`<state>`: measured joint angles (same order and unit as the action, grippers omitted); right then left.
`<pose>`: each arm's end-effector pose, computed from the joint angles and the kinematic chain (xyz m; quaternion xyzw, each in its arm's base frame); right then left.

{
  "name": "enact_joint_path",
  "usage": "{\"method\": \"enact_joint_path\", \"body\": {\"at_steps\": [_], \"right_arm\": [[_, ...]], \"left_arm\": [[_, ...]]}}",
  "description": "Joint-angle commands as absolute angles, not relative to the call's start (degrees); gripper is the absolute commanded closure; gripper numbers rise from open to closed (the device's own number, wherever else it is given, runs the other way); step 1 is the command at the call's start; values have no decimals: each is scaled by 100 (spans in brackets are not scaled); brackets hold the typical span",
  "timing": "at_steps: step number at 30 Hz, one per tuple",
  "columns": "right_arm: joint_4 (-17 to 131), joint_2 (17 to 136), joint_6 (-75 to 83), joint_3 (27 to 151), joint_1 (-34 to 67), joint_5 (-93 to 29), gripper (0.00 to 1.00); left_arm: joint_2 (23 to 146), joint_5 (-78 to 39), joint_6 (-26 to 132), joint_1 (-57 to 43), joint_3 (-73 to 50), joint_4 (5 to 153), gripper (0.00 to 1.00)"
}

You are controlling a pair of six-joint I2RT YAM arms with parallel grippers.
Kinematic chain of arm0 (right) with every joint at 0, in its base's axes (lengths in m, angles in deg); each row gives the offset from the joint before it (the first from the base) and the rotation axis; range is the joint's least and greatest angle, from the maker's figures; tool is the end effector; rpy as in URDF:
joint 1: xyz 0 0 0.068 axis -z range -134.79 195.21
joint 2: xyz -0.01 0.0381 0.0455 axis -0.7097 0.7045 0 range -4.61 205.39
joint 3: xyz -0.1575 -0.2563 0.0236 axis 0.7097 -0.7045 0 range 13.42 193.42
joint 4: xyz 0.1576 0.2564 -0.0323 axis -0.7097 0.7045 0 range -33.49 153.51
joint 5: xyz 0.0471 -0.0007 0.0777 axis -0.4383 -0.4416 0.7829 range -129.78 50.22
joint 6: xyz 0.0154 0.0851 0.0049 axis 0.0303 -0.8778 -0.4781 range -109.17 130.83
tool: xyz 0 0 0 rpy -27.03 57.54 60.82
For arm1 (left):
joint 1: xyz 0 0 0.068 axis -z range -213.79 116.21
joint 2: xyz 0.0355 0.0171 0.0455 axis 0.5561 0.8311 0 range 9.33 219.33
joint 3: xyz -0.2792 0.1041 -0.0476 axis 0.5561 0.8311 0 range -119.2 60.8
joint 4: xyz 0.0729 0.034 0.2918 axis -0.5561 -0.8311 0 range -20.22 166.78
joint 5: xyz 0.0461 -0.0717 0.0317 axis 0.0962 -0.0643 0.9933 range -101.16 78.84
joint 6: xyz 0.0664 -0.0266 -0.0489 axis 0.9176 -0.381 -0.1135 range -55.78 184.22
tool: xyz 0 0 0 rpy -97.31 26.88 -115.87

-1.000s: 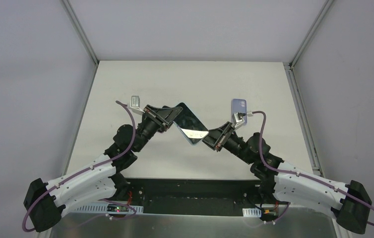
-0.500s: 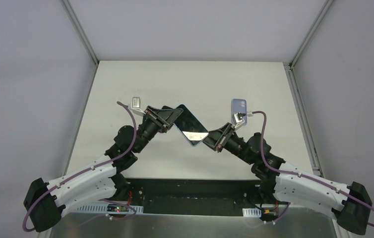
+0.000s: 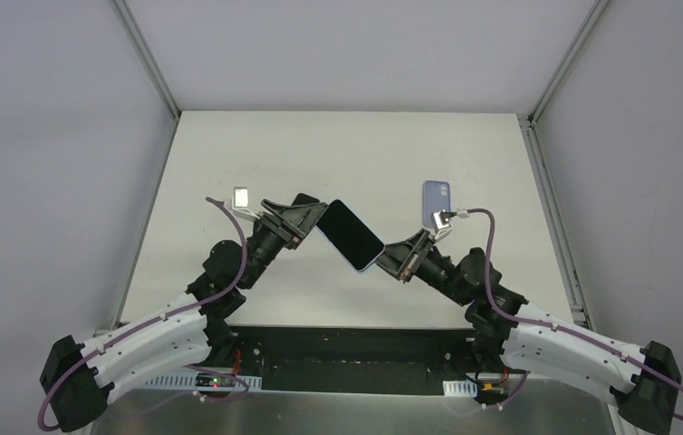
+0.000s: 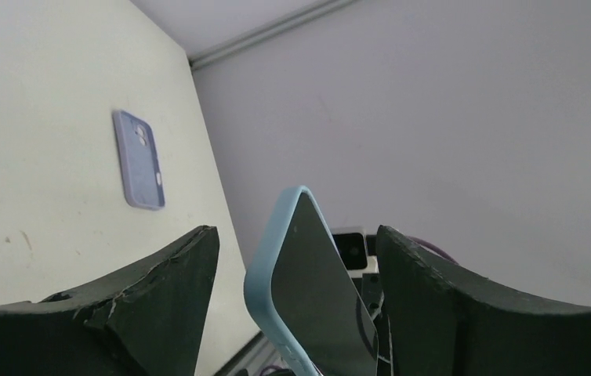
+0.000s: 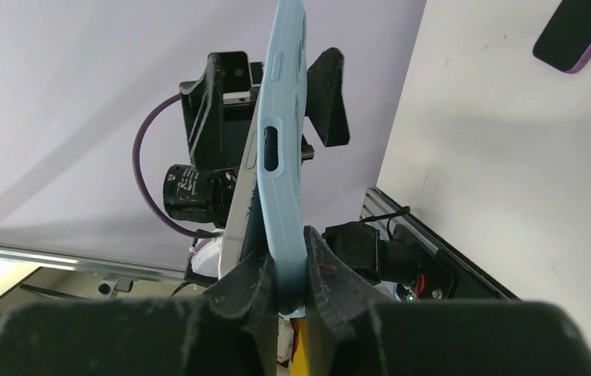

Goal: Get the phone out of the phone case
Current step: Remove the phone case from the phone.

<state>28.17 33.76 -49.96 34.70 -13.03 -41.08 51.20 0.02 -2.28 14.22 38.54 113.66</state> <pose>0.1229 0.1953 0.2977 0.0229 0.6340 0.6625 0.3983 0.1687 -0.1652 0.3136 -0.1723 0.5698 -0.6429 0.4821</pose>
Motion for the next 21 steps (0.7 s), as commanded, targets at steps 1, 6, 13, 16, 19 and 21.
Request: {"method": "enact_joint_path", "body": {"at_steps": [1, 6, 13, 16, 19, 21], "right_arm": [[2566, 2905, -4990, 3457, -1237, -4377, 100], [3605, 2513, -4927, 3467, -1153, -4664, 100], [5699, 2041, -4752, 3774, -1058, -5562, 100], [6317, 2129, -4736, 3959, -1042, -5709, 100], [6676, 2294, -4871, 4129, -1033, -5725, 100], [6800, 2415, -4969, 4206, -1020, -5640, 100]], "left_arm": [[4476, 776, 402, 1410, 4087, 11400, 23], [4046, 345, 1794, 1364, 3679, 10463, 19], [5722, 802, 4545, 2643, 612, 5815, 26], [6388, 1400, 5188, 3481, 319, 5700, 22], [6944, 1908, 5941, 4165, 17, 5664, 20], [7289, 2073, 6320, 4446, -160, 5621, 20]]}}
